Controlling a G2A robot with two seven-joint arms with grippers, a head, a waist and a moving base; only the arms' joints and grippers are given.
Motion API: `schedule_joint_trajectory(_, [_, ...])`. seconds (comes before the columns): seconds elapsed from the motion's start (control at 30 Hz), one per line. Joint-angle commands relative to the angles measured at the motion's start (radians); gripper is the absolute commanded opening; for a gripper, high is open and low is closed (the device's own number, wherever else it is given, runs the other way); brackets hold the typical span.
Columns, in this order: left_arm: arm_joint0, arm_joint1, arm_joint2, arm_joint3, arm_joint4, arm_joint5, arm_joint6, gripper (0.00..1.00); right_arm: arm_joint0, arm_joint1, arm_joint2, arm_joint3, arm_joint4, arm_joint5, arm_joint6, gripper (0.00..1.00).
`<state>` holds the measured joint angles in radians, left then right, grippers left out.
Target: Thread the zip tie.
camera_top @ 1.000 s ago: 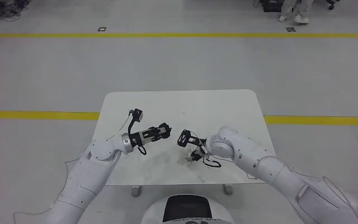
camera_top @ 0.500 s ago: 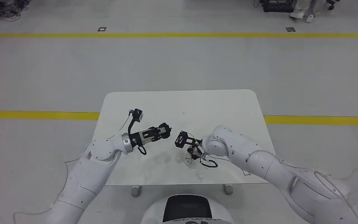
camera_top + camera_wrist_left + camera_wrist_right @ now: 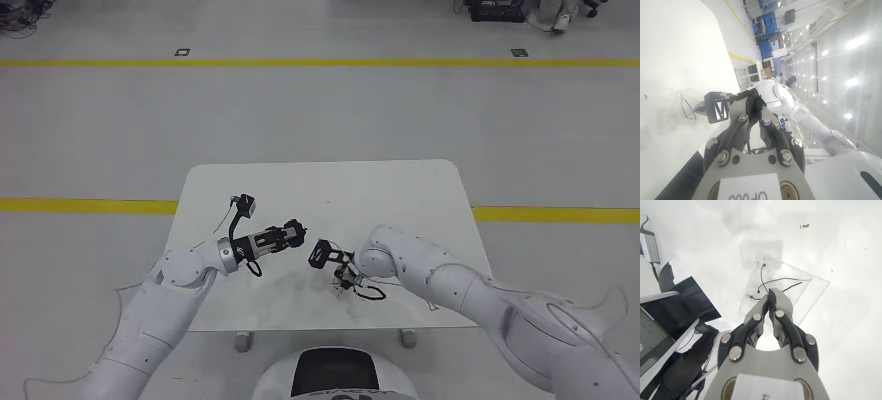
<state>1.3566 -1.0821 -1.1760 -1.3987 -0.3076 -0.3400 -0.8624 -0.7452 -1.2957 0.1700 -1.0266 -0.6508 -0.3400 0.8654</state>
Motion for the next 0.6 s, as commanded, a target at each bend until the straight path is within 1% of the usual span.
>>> schedule_joint_trajectory(0.0, [0.0,0.0,0.0,0.0,0.0,0.0,0.0,0.0,-0.001,-0.004,0.0,0.0,0.004,0.0,0.017,0.0])
schedule_joint_trajectory(0.3, [0.0,0.0,0.0,0.0,0.0,0.0,0.0,0.0,-0.006,-0.019,0.0,-0.005,0.018,0.0,0.08,0.0])
schedule_joint_trajectory(0.47, [0.0,0.0,0.0,0.0,0.0,0.0,0.0,0.0,-0.009,-0.024,0.0,0.003,-0.018,0.0,0.072,0.0])
schedule_joint_trajectory(0.5, [0.0,0.0,0.0,0.0,0.0,0.0,0.0,0.0,-0.01,-0.025,0.0,0.004,-0.025,0.0,0.068,0.02])
schedule_joint_trajectory(0.57, [0.0,0.0,0.0,0.0,0.0,0.0,0.0,0.0,-0.013,-0.026,0.0,0.004,-0.039,0.0,0.061,0.21])
